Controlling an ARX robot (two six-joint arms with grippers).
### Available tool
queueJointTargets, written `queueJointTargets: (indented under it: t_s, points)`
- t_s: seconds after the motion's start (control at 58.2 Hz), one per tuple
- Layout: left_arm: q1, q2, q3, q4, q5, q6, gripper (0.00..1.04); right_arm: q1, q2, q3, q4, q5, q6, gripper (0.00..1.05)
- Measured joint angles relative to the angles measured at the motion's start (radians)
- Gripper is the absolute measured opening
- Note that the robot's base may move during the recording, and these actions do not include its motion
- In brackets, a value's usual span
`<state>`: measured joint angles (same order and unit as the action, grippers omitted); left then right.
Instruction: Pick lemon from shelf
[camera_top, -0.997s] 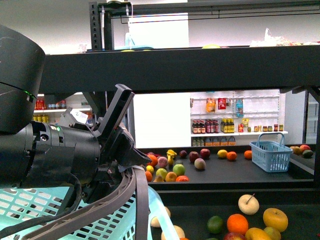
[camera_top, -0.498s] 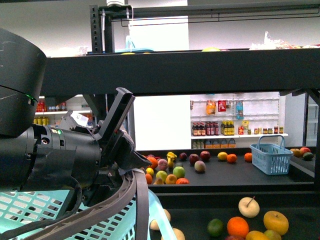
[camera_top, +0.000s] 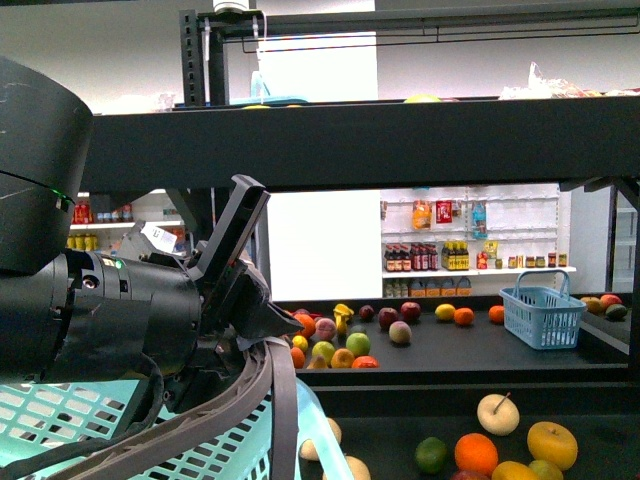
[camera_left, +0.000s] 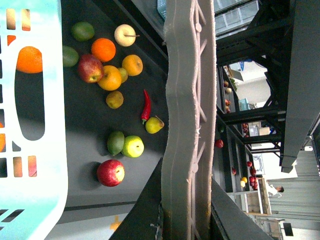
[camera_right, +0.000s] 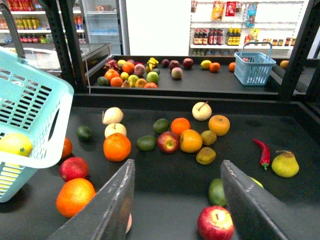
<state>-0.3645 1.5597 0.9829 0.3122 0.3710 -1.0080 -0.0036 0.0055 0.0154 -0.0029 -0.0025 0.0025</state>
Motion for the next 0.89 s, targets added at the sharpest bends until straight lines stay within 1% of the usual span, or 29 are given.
queueJointTargets:
  t_s: [0.172,0.206,0.241,0.292,0.327,0.43,0.55,0.653,0.739,0.79,0.894]
  points:
    - [0.0,0.0,0.0,0.002,-0.008,-0.001,0.11,0.0,0.0,0.0,0.0,0.0,0.0,0.88]
    - [-0.003,0.0,-0.005,0.03,-0.048,-0.01,0.11,0.0,0.0,0.0,0.0,0.0,0.0,0.93]
    - [-0.005,0.0,-0.011,0.068,-0.113,-0.036,0.11,0.0,0.0,0.0,0.0,0.0,0.0,0.98]
    - [-0.005,0.0,-0.012,0.092,-0.179,-0.058,0.11,0.0,0.0,0.0,0.0,0.0,0.0,0.97]
    - [0.0,0.0,-0.012,0.105,-0.206,-0.065,0.11,0.0,0.0,0.0,0.0,0.0,0.0,0.97]
    - [0.029,0.0,-0.013,0.146,-0.265,-0.08,0.11,0.0,0.0,0.0,0.0,0.0,0.0,0.97]
    - [0.086,0.0,-0.018,0.251,-0.35,-0.161,0.11,0.0,0.0,0.0,0.0,0.0,0.0,0.97]
    - [0.169,0.0,-0.018,0.365,-0.428,-0.235,0.11,0.0,0.0,0.0,0.0,0.0,0.0,0.97]
    - [0.258,0.0,-0.021,0.467,-0.482,-0.316,0.11,0.0,0.0,0.0,0.0,0.0,0.0,0.97]
    - [0.306,0.006,-0.022,0.522,-0.506,-0.363,0.11,0.0,0.0,0.0,0.0,0.0,0.0,0.97]
    - [0.385,0.034,-0.022,0.616,-0.533,-0.396,0.11,0.0,0.0,0.0,0.0,0.0,0.0,0.97]
